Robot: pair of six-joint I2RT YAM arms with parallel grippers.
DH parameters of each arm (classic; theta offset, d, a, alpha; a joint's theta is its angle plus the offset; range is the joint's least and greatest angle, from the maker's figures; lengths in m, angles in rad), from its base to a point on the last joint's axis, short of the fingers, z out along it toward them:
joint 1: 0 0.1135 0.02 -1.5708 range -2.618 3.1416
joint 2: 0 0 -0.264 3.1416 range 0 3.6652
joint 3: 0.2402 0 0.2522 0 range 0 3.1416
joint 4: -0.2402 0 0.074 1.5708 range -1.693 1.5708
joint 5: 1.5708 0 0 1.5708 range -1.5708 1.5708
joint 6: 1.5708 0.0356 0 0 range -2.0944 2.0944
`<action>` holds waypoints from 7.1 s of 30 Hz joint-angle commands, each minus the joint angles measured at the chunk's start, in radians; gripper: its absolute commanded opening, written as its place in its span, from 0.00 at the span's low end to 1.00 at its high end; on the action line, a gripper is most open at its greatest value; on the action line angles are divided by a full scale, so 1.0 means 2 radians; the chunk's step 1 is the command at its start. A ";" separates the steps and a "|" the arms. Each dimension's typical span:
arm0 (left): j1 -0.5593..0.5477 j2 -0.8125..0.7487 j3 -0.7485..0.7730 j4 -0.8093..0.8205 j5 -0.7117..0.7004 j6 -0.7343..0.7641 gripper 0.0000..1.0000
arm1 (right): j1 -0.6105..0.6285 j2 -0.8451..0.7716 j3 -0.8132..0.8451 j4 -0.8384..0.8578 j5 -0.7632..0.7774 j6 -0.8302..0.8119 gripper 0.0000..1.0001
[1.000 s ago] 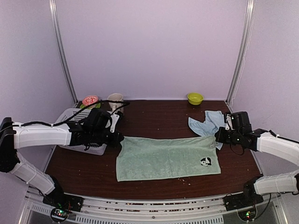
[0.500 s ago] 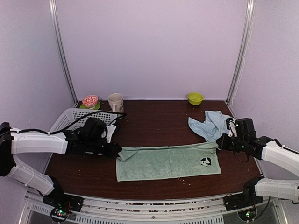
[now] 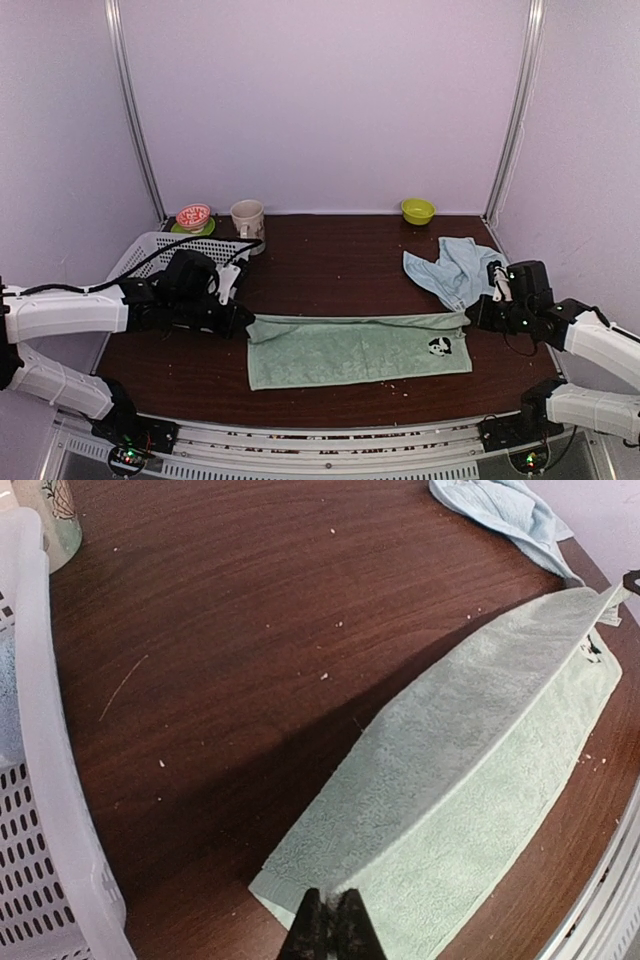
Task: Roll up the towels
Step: Fold the towel at the center of the board, then pick up the towel from the center of the board.
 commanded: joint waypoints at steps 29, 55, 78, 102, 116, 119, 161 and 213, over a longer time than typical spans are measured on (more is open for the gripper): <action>-0.085 0.003 0.016 -0.078 -0.033 0.012 0.00 | 0.002 -0.031 -0.021 -0.040 -0.014 0.033 0.00; -0.109 -0.011 -0.006 -0.087 -0.023 -0.017 0.00 | 0.036 -0.077 -0.033 -0.075 0.006 0.073 0.00; -0.128 -0.014 -0.024 -0.092 -0.027 -0.044 0.08 | 0.091 -0.119 -0.044 -0.120 0.041 0.133 0.26; -0.120 0.104 0.119 -0.167 -0.103 -0.217 0.49 | 0.106 0.028 0.028 -0.008 0.006 0.095 0.50; -0.067 0.220 0.141 -0.163 -0.074 -0.184 0.06 | 0.156 0.095 0.022 0.002 0.026 0.110 0.48; -0.053 0.237 0.148 -0.167 -0.075 -0.173 0.03 | 0.164 0.118 0.029 -0.012 0.031 0.107 0.47; 0.016 0.281 0.261 -0.218 -0.077 -0.097 0.25 | 0.256 0.179 0.146 -0.202 0.070 0.101 0.62; -0.085 0.258 0.137 -0.135 -0.012 -0.132 0.02 | 0.169 0.099 0.066 -0.122 0.094 0.232 0.63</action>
